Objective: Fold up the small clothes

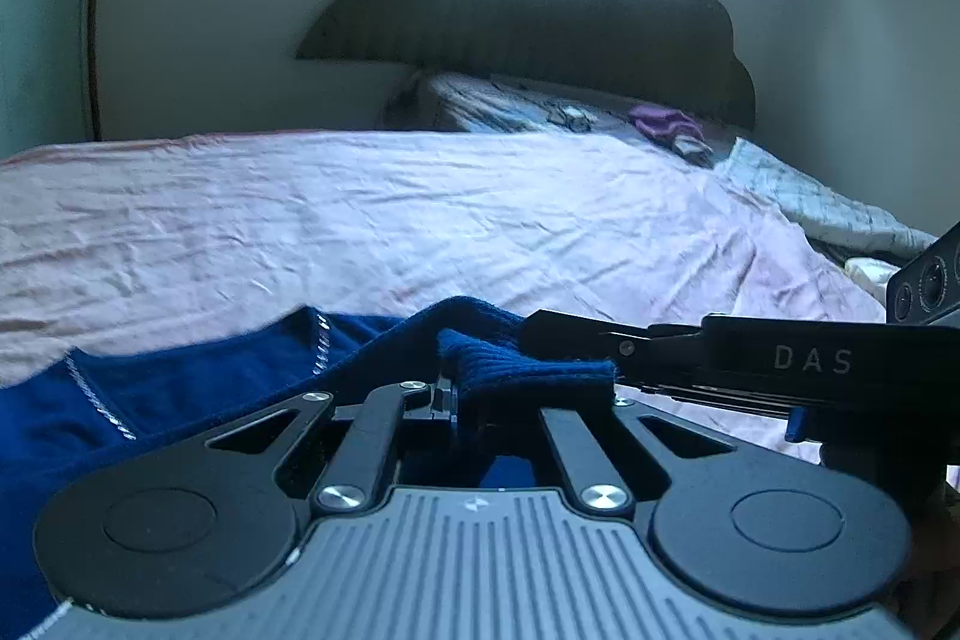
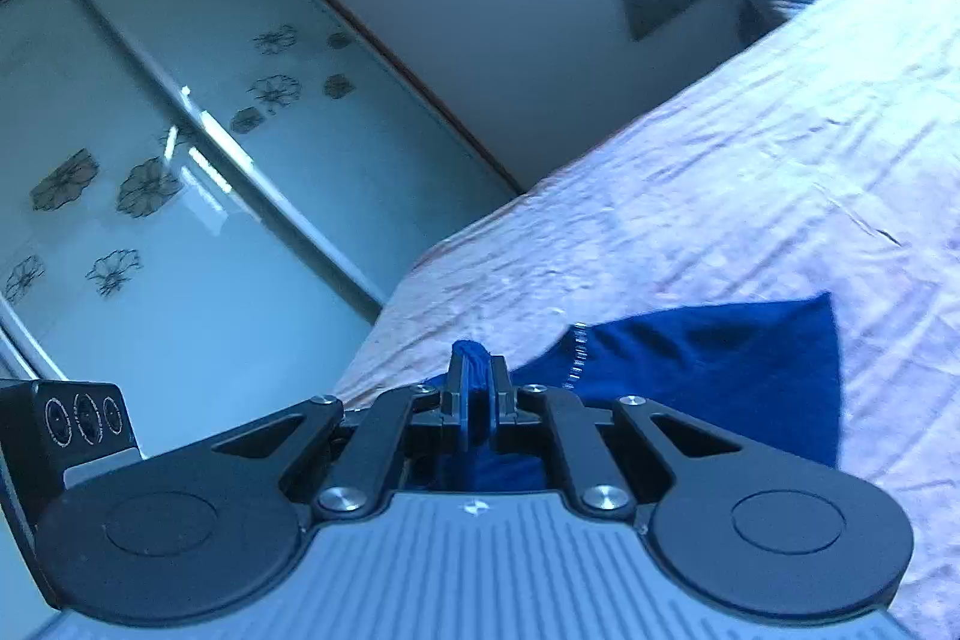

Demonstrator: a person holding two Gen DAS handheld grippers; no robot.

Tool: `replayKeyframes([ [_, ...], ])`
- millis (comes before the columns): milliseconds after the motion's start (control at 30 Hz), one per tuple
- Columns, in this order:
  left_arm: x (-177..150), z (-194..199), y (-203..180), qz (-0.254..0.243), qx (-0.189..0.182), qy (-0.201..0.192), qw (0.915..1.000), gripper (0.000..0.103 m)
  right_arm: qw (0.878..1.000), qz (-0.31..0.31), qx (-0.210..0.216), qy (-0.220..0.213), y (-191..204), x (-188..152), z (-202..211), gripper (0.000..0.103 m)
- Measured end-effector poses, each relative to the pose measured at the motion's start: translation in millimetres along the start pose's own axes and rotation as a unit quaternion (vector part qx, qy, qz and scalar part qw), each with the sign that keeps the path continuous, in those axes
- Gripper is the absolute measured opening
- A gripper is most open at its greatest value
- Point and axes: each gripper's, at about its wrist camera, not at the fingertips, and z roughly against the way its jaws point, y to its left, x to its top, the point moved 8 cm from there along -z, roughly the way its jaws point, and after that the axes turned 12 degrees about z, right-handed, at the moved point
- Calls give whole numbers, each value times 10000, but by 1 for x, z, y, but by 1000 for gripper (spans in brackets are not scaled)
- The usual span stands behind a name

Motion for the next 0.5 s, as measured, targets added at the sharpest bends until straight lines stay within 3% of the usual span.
replayKeyframes([
  [300,-29,-41,-11,-78,37,488,9988,6,9985,-289,-443,147,-45,-20,4,7],
  [333,-32,-45,-10,-71,49,555,9984,14,9980,-314,-520,177,-51,-23,4,7],
  [400,-35,-49,-10,-55,78,645,9979,15,9968,-416,-643,232,-62,-29,4,7],
  [500,-36,-47,-9,-69,106,650,9978,35,9945,-579,-827,290,-78,-37,5,7],
])
